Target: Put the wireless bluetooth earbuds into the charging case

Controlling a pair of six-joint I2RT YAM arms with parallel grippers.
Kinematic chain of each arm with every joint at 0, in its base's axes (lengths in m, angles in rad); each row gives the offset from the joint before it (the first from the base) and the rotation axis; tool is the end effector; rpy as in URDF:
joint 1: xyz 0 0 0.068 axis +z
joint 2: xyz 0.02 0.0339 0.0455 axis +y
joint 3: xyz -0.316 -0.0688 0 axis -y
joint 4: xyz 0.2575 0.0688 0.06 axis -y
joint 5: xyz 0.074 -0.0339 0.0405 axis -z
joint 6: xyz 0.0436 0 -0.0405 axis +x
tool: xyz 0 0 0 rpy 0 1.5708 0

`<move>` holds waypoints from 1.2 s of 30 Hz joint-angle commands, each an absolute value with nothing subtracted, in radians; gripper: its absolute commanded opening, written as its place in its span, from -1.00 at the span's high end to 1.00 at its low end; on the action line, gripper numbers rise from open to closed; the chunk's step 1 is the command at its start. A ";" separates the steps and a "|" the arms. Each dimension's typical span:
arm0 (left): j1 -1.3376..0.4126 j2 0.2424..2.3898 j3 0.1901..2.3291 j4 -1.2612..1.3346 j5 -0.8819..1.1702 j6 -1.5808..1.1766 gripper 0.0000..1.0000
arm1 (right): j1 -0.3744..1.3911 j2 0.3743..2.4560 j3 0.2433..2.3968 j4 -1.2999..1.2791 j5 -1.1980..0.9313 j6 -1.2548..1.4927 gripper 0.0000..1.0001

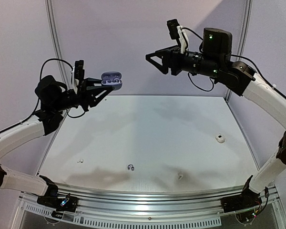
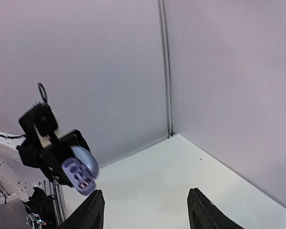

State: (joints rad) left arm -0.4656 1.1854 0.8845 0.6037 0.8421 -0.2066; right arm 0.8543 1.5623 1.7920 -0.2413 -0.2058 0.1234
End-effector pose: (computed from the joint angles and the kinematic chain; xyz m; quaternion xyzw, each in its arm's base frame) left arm 0.2206 -0.1473 0.4180 0.3964 0.4936 -0.4711 0.6143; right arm 0.2370 0.2857 0.5452 -0.3203 0.6349 0.3929 0.5831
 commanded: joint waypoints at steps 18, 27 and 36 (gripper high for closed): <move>-0.239 0.757 0.516 0.330 0.686 -0.189 1.00 | 0.944 2.053 1.862 -0.638 -0.270 0.179 -0.15; -0.233 0.613 0.380 0.362 0.722 -0.114 1.00 | 0.993 2.080 1.648 -0.424 -0.242 0.177 -0.11; -0.233 0.528 0.225 0.465 0.744 -0.253 1.00 | 1.012 2.098 1.592 -0.441 -0.222 0.134 0.02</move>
